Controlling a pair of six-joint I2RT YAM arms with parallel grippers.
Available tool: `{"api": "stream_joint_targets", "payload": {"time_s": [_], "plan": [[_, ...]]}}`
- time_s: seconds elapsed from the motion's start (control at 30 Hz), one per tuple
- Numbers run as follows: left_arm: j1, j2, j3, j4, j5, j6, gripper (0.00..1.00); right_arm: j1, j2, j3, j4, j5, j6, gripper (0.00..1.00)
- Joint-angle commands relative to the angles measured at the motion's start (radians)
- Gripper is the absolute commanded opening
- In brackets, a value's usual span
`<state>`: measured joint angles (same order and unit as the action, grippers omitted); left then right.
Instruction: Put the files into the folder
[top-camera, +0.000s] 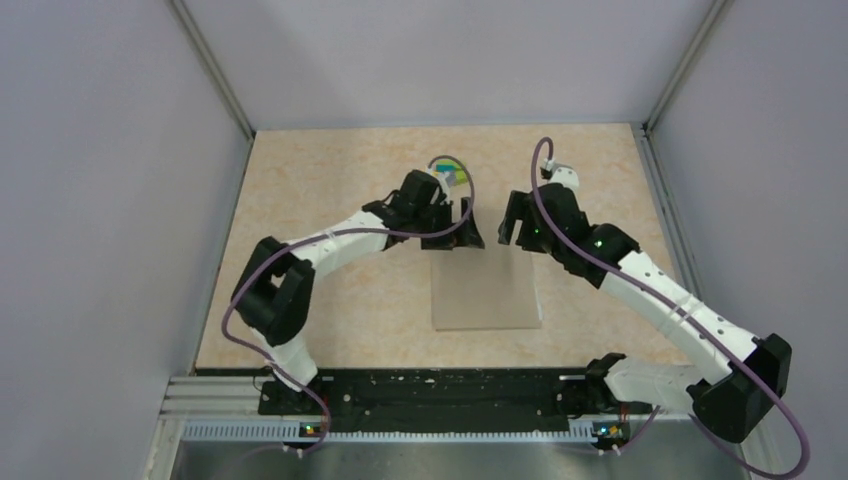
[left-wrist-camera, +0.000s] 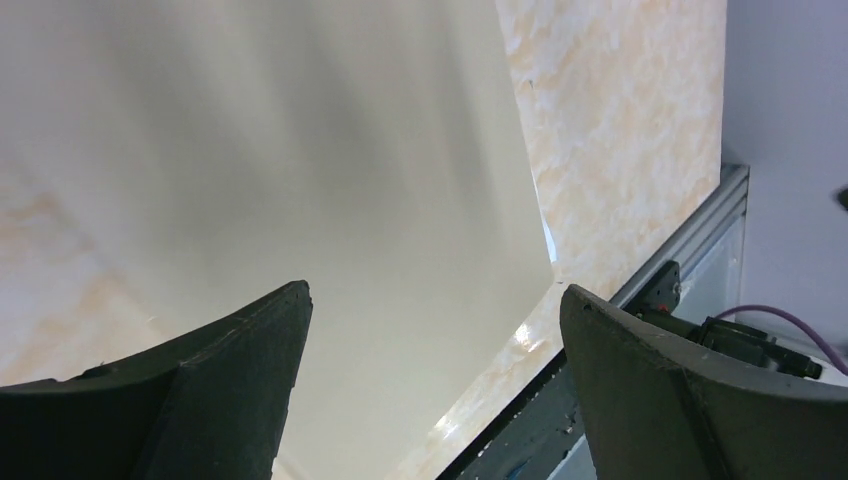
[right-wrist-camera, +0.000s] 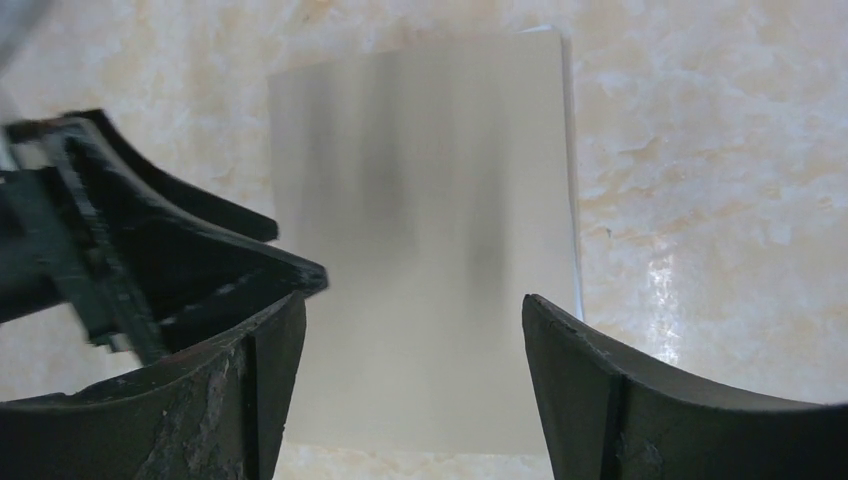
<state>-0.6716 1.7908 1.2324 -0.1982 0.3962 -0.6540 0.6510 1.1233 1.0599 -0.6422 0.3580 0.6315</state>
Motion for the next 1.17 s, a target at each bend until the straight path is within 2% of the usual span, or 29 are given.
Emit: {"api": "stream_joint_targets", "payload": {"time_s": [0.0,0.23,0.47,1.13], "plan": [[0.061,-0.221,0.012,-0.155,-0.166,0.093,0.99,-0.010,0.021,0.008,0.102,-0.045,-0.023,0.80],[0.119,-0.457,-0.069,-0.306,-0.427,0.109,0.99,-0.010,0.087,-0.003,0.235,-0.113,-0.027,0.84],[0.125,-0.592,-0.121,-0.368,-0.580,0.108,0.99,-0.011,0.169,0.027,0.300,-0.151,-0.024,0.85],[0.128,-0.617,-0.157,-0.354,-0.588,0.106,0.99,-0.011,0.165,-0.005,0.307,-0.137,-0.020,0.85]]}}
